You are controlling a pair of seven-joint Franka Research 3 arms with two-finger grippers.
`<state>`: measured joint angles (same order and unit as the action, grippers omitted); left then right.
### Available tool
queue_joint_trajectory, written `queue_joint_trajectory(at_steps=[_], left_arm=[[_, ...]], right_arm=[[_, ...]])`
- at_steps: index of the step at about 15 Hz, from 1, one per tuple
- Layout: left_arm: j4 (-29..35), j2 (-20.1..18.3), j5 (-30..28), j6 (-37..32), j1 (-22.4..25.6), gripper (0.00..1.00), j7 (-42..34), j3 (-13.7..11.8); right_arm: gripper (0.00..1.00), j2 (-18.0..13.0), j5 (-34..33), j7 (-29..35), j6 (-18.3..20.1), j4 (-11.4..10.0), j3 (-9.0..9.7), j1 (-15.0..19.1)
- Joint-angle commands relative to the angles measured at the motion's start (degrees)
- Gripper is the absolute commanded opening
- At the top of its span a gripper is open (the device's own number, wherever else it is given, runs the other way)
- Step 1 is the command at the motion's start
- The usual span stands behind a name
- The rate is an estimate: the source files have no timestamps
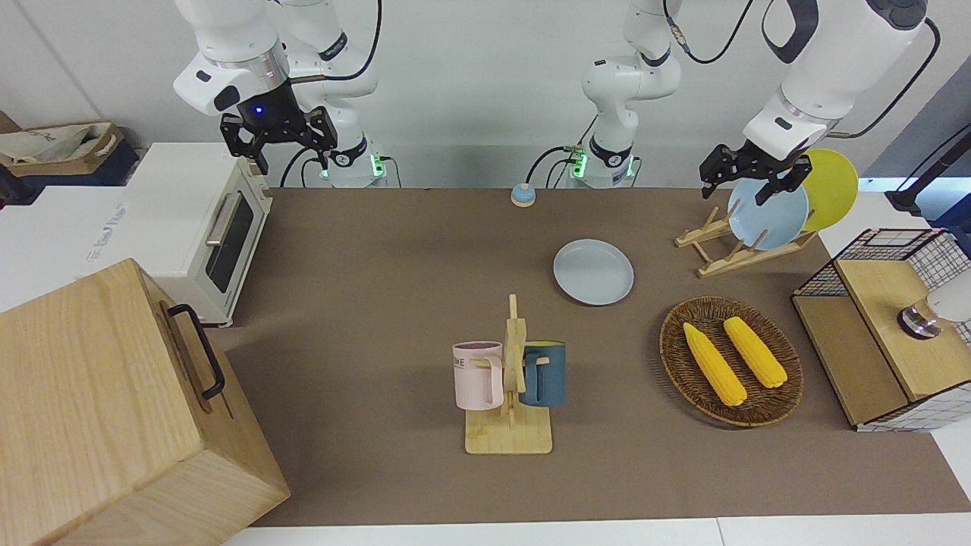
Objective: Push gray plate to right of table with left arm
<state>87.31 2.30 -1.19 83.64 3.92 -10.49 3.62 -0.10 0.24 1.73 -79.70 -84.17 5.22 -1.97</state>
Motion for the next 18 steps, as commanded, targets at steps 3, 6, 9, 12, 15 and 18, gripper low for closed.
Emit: queue_joint_trajectory(at_steps=[3, 6, 9, 12, 15, 18], left_arm=[[0.49, -0.54, 1.1, 0.04, -0.58, 0.99, 2.83, -0.46], [1.11, -0.54, 1.1, -0.14, -1.1, 0.99, 6.88, 0.33], [2.77, -0.54, -0.13, 0.21, -1.19, 0.99, 6.88, 0.59], [7.16, -1.24, -0.75, 3.27, -1.19, 0.99, 6.8, 0.68], [15.93, -4.39, -1.63, 10.38, -1.28, 0.99, 6.8, 1.29], [26.91, -8.61, -1.72, 19.07, -1.28, 0.99, 6.88, 1.91]], right_arm=[[0.983, -0.43, 0.46, -0.15, 0.69, -0.03, 0.32, 0.65], [0.983, -0.43, 0.46, -0.06, 0.69, -0.03, 0.32, 0.65], [0.983, -0.43, 0.46, -0.15, 0.69, 0.06, 0.32, 0.65], [0.983, -0.43, 0.46, -0.15, 0.69, -0.03, 0.32, 0.65], [0.983, -0.43, 0.55, -0.15, 0.69, 0.06, 0.32, 0.65], [0.983, -0.43, 0.55, -0.15, 0.69, -0.03, 0.23, 0.65]])
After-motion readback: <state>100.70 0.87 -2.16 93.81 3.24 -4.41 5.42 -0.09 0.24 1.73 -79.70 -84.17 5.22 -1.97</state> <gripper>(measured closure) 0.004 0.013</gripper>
